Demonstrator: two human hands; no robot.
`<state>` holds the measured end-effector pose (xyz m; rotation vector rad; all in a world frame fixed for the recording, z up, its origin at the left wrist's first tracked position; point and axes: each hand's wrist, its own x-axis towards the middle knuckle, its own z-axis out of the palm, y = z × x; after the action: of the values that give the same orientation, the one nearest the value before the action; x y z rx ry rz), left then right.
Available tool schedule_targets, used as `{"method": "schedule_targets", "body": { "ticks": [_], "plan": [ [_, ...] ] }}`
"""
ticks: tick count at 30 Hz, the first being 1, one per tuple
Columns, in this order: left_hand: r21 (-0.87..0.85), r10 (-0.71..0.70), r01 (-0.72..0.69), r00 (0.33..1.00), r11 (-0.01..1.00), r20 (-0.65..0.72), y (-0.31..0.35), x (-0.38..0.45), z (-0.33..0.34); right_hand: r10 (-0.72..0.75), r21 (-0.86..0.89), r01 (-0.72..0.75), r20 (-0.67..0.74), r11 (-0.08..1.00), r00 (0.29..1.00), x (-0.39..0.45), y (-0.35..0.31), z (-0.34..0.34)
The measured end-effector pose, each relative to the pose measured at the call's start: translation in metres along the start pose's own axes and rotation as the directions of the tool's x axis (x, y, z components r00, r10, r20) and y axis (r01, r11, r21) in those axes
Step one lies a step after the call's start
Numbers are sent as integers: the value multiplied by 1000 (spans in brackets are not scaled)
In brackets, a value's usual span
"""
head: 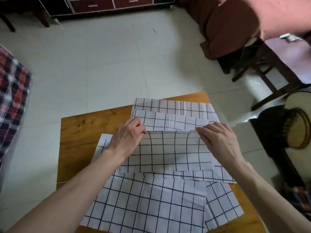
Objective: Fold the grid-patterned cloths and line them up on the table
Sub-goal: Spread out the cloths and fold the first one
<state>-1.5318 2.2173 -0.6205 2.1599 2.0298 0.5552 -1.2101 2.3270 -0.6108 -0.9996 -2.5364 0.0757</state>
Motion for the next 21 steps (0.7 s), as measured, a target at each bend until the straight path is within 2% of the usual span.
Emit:
{"method": "schedule_targets", "body": {
  "ticks": [5,10,16,21],
  "plan": [
    [29,12,-9,995,1000,-94,-2,19,-39,3,-40,-10,-169,999,986,17,-3,-32],
    [83,94,-83,986,993,-136,2,0,-48,0,-8,-2,-232,1000,973,-5,-13,-44],
    [177,209,-214,977,961,49,15,-51,-11,133,23,-132,-42,991,990,-75,-29,-17],
    [155,184,-210,969,965,166,30,-90,31,180,8,-182,95,983,979,-123,-35,12]
  ]
}}
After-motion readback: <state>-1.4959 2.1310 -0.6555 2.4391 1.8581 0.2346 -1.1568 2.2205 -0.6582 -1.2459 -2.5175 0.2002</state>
